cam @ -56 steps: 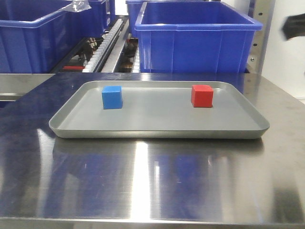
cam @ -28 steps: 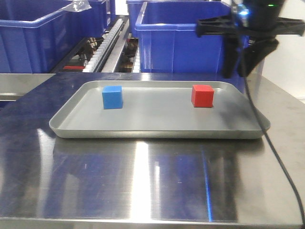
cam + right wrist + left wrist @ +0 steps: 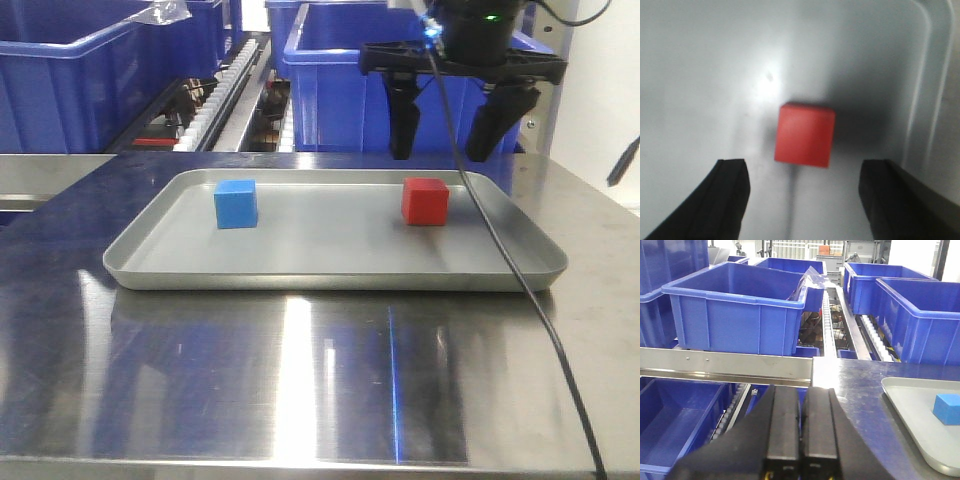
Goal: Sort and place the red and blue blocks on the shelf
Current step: 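Lower the open right gripper over the red cube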
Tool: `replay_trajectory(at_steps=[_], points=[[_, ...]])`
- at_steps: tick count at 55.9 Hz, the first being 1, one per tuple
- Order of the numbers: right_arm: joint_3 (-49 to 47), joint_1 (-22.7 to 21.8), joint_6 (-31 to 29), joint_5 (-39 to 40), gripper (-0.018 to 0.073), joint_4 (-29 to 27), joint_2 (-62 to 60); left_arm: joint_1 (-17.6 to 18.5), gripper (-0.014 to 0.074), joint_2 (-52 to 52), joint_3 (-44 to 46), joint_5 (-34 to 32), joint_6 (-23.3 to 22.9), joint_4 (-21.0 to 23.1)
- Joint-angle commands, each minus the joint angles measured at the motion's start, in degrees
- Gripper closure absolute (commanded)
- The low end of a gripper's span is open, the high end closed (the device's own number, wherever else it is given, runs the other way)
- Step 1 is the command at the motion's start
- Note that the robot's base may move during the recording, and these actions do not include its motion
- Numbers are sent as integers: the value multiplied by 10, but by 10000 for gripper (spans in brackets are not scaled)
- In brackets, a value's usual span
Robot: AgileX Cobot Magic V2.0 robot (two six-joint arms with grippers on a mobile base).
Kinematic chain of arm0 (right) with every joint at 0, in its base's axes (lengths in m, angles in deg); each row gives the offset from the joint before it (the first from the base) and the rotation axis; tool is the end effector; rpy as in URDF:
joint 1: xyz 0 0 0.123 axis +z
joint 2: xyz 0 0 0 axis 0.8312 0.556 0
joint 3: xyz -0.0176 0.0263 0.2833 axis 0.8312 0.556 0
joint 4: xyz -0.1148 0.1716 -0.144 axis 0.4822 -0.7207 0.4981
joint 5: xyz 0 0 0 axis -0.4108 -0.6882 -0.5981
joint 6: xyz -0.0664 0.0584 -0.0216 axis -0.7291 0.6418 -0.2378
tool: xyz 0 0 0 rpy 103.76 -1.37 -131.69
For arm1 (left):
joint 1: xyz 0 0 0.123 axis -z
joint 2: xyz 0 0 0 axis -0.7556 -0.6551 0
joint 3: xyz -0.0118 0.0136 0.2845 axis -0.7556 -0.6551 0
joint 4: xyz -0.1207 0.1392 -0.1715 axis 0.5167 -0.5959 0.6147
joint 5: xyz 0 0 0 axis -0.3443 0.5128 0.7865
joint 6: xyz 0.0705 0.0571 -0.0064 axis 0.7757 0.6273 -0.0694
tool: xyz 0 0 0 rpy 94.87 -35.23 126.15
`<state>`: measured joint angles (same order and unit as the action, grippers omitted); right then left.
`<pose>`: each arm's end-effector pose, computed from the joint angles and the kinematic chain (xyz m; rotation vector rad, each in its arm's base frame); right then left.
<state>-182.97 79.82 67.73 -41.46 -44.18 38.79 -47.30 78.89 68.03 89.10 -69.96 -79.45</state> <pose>0.4008 0.1759 0.2748 -0.1528 2.7836 0.1962 0.0559 -0.0018 0.2109 -0.0142 1.4864 -0.0656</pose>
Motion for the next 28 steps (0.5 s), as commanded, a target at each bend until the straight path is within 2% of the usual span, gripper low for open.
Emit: replay_trajectory(at_steps=[1, 28], points=[[-30, 0, -6, 5, -10, -4, -21, -1, 517, 13, -16, -45, -2, 3], [-31, -3, -6, 19, -10, -6, 22, -1, 517, 13, -16, -45, -2, 3]])
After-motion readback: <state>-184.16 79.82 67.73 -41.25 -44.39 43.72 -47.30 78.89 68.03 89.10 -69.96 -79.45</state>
